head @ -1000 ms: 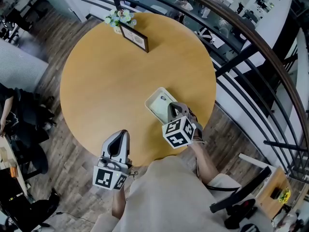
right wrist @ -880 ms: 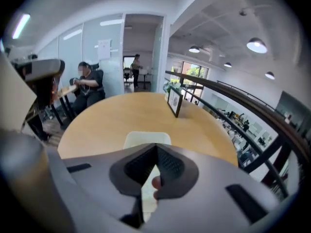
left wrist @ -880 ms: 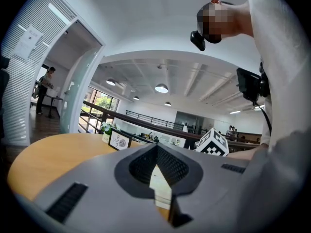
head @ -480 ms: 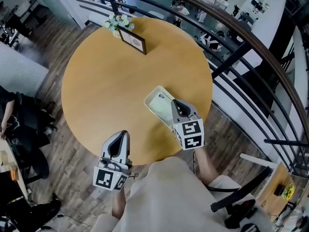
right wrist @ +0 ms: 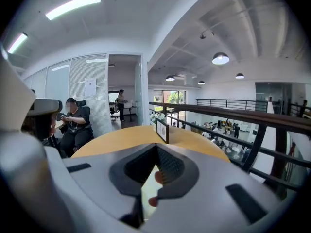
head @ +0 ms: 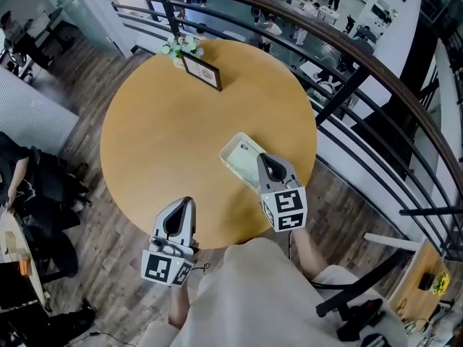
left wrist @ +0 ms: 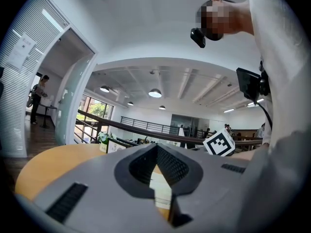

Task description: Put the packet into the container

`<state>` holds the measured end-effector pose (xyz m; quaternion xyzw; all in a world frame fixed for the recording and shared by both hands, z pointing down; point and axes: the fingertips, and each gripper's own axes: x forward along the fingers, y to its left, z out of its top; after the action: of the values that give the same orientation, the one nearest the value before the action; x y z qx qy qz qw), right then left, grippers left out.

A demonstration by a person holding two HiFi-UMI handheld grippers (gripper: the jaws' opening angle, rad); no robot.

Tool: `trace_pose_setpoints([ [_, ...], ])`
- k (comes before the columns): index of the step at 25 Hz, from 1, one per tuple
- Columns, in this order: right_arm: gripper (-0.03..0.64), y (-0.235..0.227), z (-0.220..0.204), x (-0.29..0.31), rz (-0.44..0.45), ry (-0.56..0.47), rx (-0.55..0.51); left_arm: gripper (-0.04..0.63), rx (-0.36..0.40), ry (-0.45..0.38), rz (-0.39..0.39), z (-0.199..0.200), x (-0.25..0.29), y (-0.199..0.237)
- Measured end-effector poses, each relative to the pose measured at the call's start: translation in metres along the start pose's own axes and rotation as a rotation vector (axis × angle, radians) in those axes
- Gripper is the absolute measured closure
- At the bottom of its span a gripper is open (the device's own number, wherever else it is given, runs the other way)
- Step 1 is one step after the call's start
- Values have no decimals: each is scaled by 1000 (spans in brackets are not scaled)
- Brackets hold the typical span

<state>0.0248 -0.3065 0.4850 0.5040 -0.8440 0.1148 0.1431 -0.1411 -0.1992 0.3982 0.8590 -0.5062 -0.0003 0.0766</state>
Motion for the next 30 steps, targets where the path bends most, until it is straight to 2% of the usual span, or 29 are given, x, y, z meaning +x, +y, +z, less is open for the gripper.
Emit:
trace_pose_setpoints([
  [7, 612, 13, 26, -37, -42, -129, -29, 591, 37, -31, -18, 11, -15, -7],
  [12, 612, 43, 36, -80, -20, -225, -37, 591, 82, -47, -29, 16, -41, -22],
  [19, 612, 82, 21, -146, -9, -247, -63, 591, 108, -85, -56, 14, -92, -54],
  [28, 612, 154, -5, -228, -4, -285, -122, 591, 118, -117, -98, 4, -167, -94],
  [30, 613, 169, -15, -244, 1, -271, -98, 591, 118, -114, -99, -1, -184, -101],
])
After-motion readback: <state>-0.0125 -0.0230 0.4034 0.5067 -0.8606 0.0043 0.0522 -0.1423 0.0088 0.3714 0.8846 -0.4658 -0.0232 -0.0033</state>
